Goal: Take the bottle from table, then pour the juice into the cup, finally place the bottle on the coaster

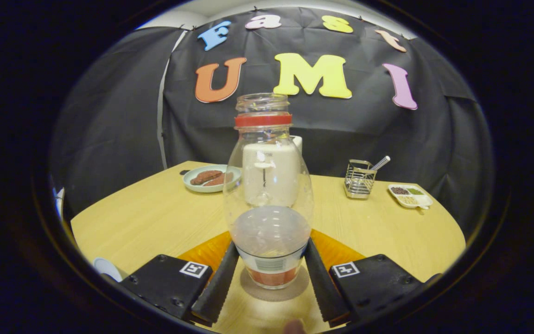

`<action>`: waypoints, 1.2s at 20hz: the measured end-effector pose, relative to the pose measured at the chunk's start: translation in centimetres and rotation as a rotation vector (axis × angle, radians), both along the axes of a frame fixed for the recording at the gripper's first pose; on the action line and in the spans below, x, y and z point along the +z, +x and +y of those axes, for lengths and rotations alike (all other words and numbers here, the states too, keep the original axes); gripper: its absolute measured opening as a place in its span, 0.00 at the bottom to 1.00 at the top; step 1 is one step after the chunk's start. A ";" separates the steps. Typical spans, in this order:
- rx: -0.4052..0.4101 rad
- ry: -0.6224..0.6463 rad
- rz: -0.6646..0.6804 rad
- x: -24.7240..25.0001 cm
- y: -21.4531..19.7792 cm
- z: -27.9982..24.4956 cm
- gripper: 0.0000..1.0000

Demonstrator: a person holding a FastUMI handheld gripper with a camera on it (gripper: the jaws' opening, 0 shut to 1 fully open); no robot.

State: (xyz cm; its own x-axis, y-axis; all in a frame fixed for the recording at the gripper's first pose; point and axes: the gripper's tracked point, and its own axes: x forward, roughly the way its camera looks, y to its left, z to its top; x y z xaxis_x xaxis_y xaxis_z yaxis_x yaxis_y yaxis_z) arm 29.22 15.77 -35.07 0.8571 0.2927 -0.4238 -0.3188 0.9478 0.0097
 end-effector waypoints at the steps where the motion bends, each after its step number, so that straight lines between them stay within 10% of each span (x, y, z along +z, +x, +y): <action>1: -0.002 -0.001 0.001 -0.1 0.0 0.0 0.82; 12: -0.028 0.034 -0.073 4.8 -1.1 -0.4 0.99; 24: -0.147 0.092 -0.349 24.2 -8.1 -3.8 0.99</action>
State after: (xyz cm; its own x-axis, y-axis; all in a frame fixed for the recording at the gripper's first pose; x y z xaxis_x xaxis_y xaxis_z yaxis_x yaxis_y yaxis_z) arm 21.08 12.00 -10.84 0.9808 0.1794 -0.0766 -0.1791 0.9838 0.0114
